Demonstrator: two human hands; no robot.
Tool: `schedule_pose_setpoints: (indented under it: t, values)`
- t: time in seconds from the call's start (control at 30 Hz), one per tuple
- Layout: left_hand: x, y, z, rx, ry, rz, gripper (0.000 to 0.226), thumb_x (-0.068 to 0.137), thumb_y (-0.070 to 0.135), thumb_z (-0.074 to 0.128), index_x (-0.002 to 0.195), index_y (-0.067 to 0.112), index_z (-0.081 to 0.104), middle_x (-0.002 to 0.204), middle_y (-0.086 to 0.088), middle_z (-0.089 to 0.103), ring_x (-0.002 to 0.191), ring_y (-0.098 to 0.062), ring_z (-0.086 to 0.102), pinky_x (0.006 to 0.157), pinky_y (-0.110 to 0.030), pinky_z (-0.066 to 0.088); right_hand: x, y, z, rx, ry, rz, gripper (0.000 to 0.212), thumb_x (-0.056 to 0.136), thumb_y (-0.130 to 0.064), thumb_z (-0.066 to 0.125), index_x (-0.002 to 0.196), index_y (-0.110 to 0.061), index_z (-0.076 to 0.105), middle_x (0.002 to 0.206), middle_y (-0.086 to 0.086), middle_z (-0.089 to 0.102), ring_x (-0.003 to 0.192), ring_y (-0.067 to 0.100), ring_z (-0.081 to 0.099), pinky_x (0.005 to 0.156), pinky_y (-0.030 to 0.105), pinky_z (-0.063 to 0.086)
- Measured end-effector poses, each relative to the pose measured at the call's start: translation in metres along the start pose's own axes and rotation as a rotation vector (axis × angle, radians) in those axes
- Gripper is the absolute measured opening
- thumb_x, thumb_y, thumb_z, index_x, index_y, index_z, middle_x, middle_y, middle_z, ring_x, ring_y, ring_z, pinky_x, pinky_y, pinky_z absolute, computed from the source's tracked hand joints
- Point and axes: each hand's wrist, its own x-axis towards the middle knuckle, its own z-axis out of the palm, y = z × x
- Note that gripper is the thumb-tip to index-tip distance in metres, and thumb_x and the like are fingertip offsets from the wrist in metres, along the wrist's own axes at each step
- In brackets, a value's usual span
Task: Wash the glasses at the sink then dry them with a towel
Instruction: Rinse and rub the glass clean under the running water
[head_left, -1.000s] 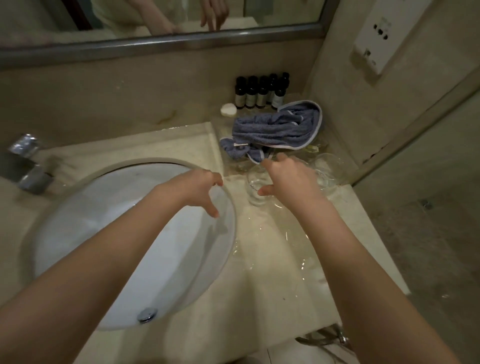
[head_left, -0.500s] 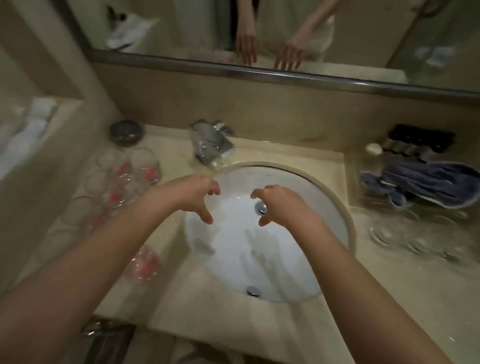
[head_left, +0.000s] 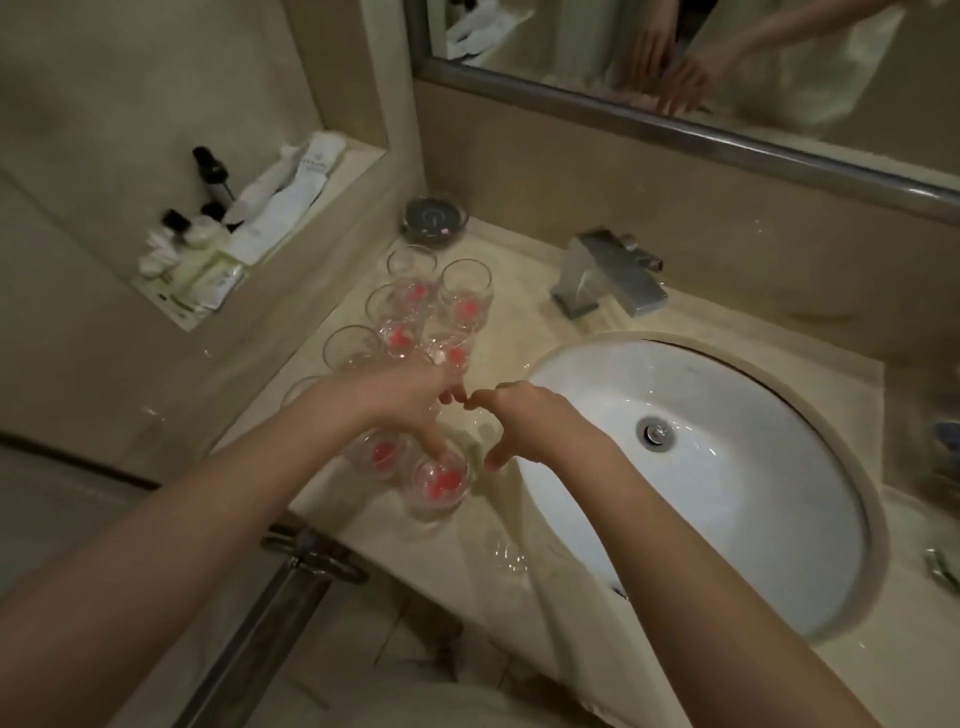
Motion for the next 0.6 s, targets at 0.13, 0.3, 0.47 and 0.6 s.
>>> schedule_pose_setpoints:
  t: [0.13,0.3,0.47,0.6]
  values:
    - [-0.013,-0.002,0.019,0.017,-0.037,0.001,0.077,0.063,0.042,0.086,0.13,0.022,0.053,0.123,0.004,0.055,0.104,-0.016,0.057,0.088,-0.033,0.051,0.003,-0.013,0.013,0.04,-0.069,-0.016,0.076,0.072,-0.031,0.083,0.139,-0.033,0.046,0.13,0.0,0.056,0.118,0.023,0.054,0.085,0.032,0.045]
    - [-0.023,0.001,0.033,0.039,0.002,0.017,0.081,0.06,0.038,0.088,0.129,0.02,0.05,0.117,0.003,0.058,0.098,-0.014,0.054,0.084,-0.032,0.05,-0.003,-0.02,0.026,0.044,-0.026,-0.022,0.078,0.071,-0.037,0.083,0.138,-0.028,0.045,0.127,0.003,0.058,0.116,0.026,0.055,0.087,0.038,0.049]
    - [-0.027,0.001,0.05,0.076,0.032,0.006,0.096,0.057,0.037,0.091,0.138,0.016,0.042,0.129,-0.003,0.049,0.113,-0.018,0.051,0.091,-0.035,0.05,-0.007,-0.02,0.034,0.067,0.04,-0.009,0.068,0.078,-0.036,0.076,0.138,-0.026,0.045,0.122,0.009,0.06,0.111,0.03,0.058,0.087,0.04,0.05]
    - [-0.026,0.002,0.059,0.098,0.09,0.01,0.09,0.063,0.037,0.088,0.137,0.014,0.043,0.126,-0.004,0.052,0.11,-0.019,0.053,0.087,-0.036,0.051,-0.01,-0.017,0.041,0.063,0.069,-0.01,0.066,0.082,-0.04,0.073,0.139,-0.027,0.042,0.121,0.01,0.061,0.111,0.031,0.058,0.087,0.041,0.051]
